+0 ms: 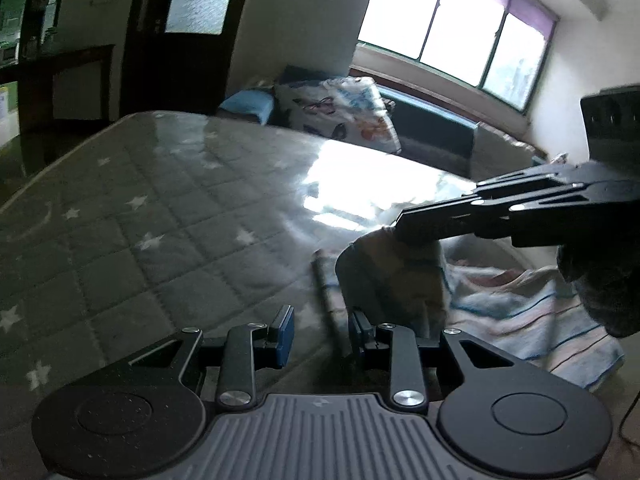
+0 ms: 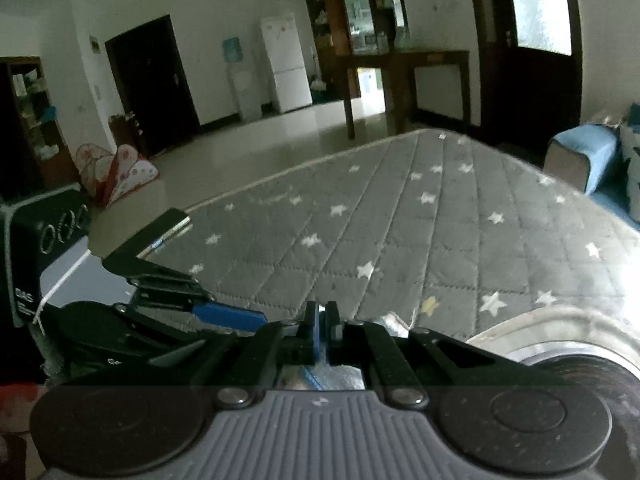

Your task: Fold towel

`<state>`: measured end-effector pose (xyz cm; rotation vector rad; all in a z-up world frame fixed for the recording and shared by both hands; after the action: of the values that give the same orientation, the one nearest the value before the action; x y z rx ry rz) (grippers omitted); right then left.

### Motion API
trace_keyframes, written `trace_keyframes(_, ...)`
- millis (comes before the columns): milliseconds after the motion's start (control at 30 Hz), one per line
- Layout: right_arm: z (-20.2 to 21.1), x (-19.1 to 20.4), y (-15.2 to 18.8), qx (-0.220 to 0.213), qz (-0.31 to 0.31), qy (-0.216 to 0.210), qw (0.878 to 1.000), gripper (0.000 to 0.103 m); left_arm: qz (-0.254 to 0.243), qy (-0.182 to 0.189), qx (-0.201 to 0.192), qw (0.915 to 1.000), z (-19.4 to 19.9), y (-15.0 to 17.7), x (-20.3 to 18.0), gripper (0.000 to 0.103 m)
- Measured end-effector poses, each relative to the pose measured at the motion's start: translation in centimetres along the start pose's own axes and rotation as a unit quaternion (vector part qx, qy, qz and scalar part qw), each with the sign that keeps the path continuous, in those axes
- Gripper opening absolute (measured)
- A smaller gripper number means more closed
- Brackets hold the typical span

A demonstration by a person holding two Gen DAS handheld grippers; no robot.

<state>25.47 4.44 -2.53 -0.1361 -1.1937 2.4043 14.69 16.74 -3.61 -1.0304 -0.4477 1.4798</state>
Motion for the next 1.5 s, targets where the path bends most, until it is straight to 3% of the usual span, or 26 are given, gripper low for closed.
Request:
trace_keyframes(167,2.0,-0.4,-1.2,-0.03,-0.017,0.008,0.999,0.002,-0.014,0.065,-0.006,0.9978,-1.1,-1.2,-2.4,0.036)
trace_keyframes(233,2.6,-0.9,-1.3,-0.038,-0.025,0.014,0.999,0.002,-0.016,0.107,-0.007,0.9941,-1.8,-1.6,-3.1,0.043)
trace_keyframes(367,3.3,-2.6,-1.2,-0.043,-0.045,0.03,0.998,0.002,-0.001,0.158,0.002,0.9875,-3.0,-2.1,-3.7,0.047)
trace_keyframes(533,1.4,-3.4,-1.2,-0.038,-0.057,0.037,0.997,0.002,0.045,0.129,0.001,0.9906,-2.8,-2.3,-0.7,0.05)
trace_keyframes(767,-4.9,-2.5,-0.4,-0.004,-0.055,0.035,0.998,0.002,0.106,0.09,-0.013,0.9901,-0.2,-1.9,3.4,0.05)
trace_keyframes(967,-6.8,-1.8,0.9,0.012,-0.054,0.045,0.997,0.007,0.126,0.084,-0.014,0.9884,0.5,-1.4,3.8,0.05)
trace_keyframes(1033,-5.9,-2.2,0.7,0.005,-0.058,0.05,0.997,0.012,0.118,0.08,-0.007,0.9897,0.1,-1.3,3.2,0.051)
trace_keyframes(1067,-5.3,-2.6,0.6,0.001,-0.061,0.056,0.997,0.023,0.114,0.079,-0.004,0.9903,-0.1,-1.3,3.1,0.051)
trace_keyframes(1100,-4.7,-3.0,0.5,-0.001,-0.063,0.062,0.996,0.04,0.112,0.08,0.001,0.9905,-0.5,-1.3,2.8,0.052)
trace_keyframes(1167,-3.5,-3.6,0.5,-0.005,-0.061,0.073,0.995,0.056,0.108,0.072,0.011,0.9915,-1.3,-1.4,2.5,0.055)
trace_keyframes(1233,-2.1,-4.2,0.9,-0.005,-0.06,0.087,0.994,0.058,0.103,0.066,0.019,0.9923,-1.9,-1.5,2.2,0.056)
trace_keyframes(1300,-0.7,-5.0,1.7,-0.002,-0.064,0.101,0.993,0.074,0.1,0.063,0.026,0.9927,-2.5,-1.7,1.9,0.057)
trace_keyframes(1400,1.6,-6.1,3.4,0.003,-0.066,0.128,0.99,0.081,0.092,0.056,0.035,0.9935,-3.4,-1.8,1.8,0.058)
trace_keyframes(1500,3.8,-7.4,5.6,0.013,-0.073,0.16,0.984,0.082,0.08,0.059,0.039,0.9943,-4.0,-1.7,1.2,0.05)
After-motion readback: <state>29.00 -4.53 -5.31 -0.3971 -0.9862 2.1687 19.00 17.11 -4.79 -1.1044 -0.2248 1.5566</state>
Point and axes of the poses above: each gripper's, at about its wrist camera, not at the fingertips, and z roughly against the way its jaws point, x to its left, y to its underside, the point moved 10 cm from there along -z, roughly the way its jaws point, and after that the axes turned 8 degrees about y, right-handed, at the moved point
